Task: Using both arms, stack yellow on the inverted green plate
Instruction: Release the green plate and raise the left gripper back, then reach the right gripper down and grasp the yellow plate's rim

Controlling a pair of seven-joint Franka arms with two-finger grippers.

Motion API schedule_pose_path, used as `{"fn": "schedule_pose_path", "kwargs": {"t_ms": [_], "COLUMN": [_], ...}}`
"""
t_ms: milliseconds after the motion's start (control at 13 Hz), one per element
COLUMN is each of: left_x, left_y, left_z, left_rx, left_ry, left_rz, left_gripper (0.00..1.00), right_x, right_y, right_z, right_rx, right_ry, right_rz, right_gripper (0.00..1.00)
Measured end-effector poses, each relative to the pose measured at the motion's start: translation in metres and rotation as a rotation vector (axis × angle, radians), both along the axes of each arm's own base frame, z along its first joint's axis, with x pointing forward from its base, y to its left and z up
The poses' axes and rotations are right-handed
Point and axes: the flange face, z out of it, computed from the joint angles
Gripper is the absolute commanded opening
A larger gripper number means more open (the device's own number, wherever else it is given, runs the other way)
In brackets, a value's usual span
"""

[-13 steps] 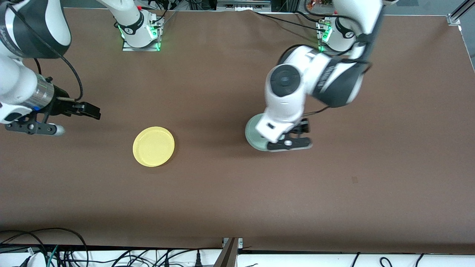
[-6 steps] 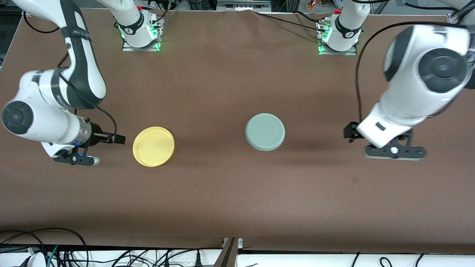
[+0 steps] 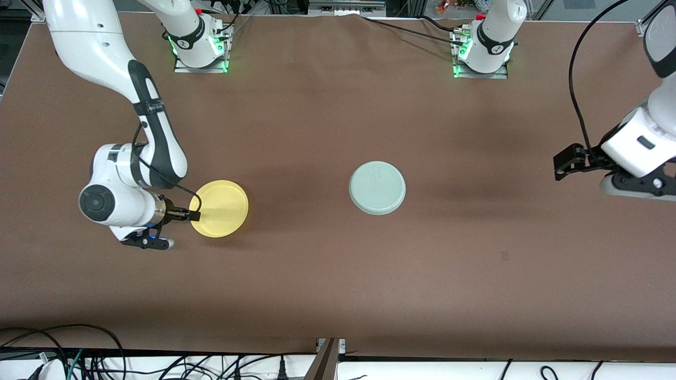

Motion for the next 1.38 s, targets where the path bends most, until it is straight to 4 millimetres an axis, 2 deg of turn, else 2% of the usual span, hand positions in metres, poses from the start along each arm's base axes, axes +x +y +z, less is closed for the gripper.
{"fn": "schedule_pose_path", "kwargs": {"t_ms": [77, 154, 308, 385, 462, 538, 769, 923, 1000, 1154, 1385], "left_x": [-0.010, -0.022, -0.050, -0.063, -0.070, -0.073, -0.073, -0.072, -0.072, -0.072, -0.070], "left_y": [0.008, 0.016, 0.026, 0.027, 0.026, 0.024, 0.023, 0.023, 0.023, 0.024, 0.025], "left_z": [-0.003, -0.010, -0.024, -0.027, -0.026, -0.024, -0.024, -0.024, -0.024, -0.024, -0.025], "left_rx": [-0.005, -0.010, -0.009, -0.007, -0.006, -0.005, -0.005, -0.005, -0.005, -0.005, -0.005], "left_ry": [-0.045, -0.066, -0.016, 0.042, 0.073, 0.077, 0.076, 0.077, 0.076, 0.076, 0.078], "left_rz": [0.009, 0.021, 0.037, 0.040, 0.040, 0.037, 0.034, 0.033, 0.033, 0.034, 0.036], "left_gripper": [1.00, 1.00, 1.00, 1.00, 1.00, 1.00, 1.00, 1.00, 1.00, 1.00, 1.00], "right_x": [-0.005, -0.008, -0.011, -0.012, -0.013, -0.015, -0.020, -0.021, -0.022, -0.022, -0.015], "right_y": [-0.002, -0.003, -0.003, -0.002, -0.001, 0.000, 0.004, 0.007, 0.008, 0.008, 0.018], "right_z": [-0.009, -0.014, -0.017, -0.019, -0.023, -0.027, -0.036, -0.041, -0.042, -0.042, -0.025], "right_rx": [-0.002, -0.003, -0.003, -0.003, -0.004, -0.004, -0.005, -0.007, -0.007, -0.008, 0.000], "right_ry": [-0.001, -0.002, 0.000, 0.001, 0.002, 0.006, 0.023, 0.032, 0.033, 0.032, -0.001], "right_rz": [-0.001, 0.000, 0.002, 0.003, 0.004, 0.006, 0.014, 0.020, 0.021, 0.019, -0.003], "right_gripper": [0.99, 0.91, 0.90, 0.84, 0.75, 0.61, 0.38, 0.10, 0.00, 0.00, 0.00]}}
